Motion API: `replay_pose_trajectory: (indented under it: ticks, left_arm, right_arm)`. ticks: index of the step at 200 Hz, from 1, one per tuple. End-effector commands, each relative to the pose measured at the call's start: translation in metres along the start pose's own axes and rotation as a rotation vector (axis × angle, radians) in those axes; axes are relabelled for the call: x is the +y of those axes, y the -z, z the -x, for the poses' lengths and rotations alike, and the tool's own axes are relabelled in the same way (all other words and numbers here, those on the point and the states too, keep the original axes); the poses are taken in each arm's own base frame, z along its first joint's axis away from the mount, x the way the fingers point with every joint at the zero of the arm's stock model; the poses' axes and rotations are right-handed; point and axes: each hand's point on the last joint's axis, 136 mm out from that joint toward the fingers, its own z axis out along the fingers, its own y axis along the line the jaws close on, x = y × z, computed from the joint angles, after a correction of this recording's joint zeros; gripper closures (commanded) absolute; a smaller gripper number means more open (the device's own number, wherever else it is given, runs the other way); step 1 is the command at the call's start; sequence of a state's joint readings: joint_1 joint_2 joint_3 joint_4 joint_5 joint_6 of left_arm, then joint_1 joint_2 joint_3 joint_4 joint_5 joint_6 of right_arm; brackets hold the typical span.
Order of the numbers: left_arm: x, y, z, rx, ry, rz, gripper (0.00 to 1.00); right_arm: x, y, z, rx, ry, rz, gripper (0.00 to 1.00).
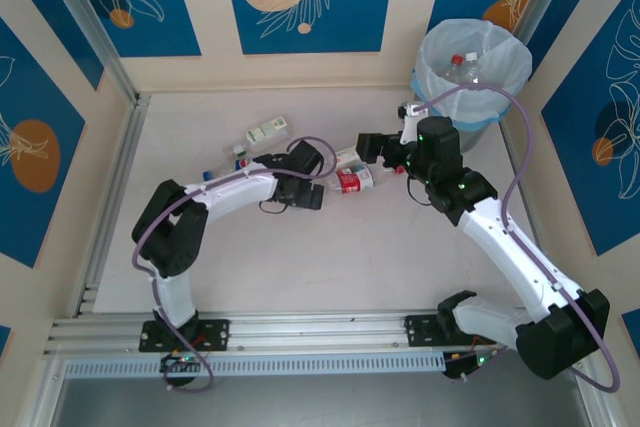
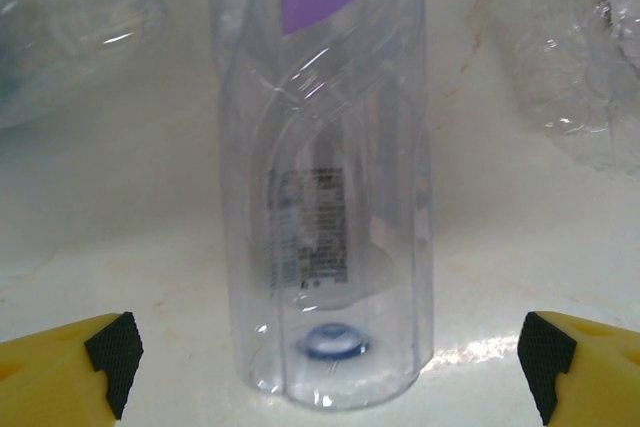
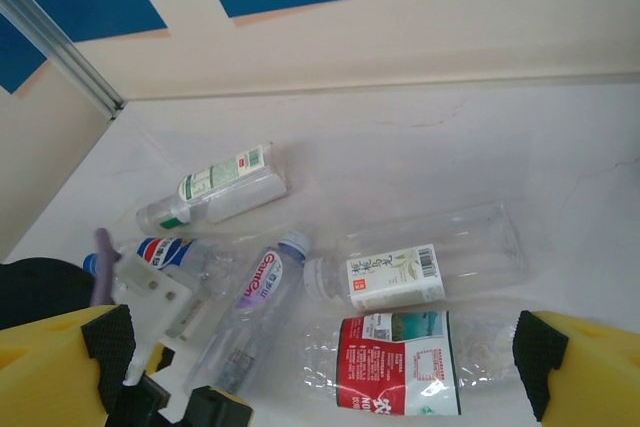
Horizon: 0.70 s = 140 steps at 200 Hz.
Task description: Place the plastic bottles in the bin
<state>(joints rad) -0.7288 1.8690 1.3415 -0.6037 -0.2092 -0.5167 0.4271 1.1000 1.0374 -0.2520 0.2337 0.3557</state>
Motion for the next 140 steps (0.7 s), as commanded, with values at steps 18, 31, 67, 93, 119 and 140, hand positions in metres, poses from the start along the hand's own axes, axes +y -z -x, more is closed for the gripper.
replay_pose_trajectory:
  ticks: [18,31,67,93,119,140]
  left_arm:
    - [-0.01,-0.01,0.004,0.048,-0.059,0.003,0.07]
    - [-0.004,-0.013,0.004,0.049,-0.062,0.042,0.07]
    - [0.009,-0.02,-0.001,0.061,-0.075,0.12,0.1]
    - [0.011,-0.026,-0.006,0.08,-0.085,0.13,0.16]
    - [0.006,-0.028,-0.007,0.08,-0.092,0.116,0.22]
    - [0.004,-0.029,-0.007,0.077,-0.099,0.116,0.24]
  right_arm:
    - [-0.011,0.012,0.001,-0.021,0.015,-0.052,0.0]
    - [-0.013,0.014,0.0,-0.015,0.017,-0.06,0.0]
    - [-0.017,0.014,-0.003,-0.019,0.002,-0.075,0.01]
    - [-0.018,0.01,-0.005,-0.017,-0.01,-0.076,0.01]
    - [-0.017,0.007,-0.006,-0.005,-0.015,-0.075,0.0]
    - [-0.016,0.005,-0.007,-0.001,-0.028,-0.07,0.0]
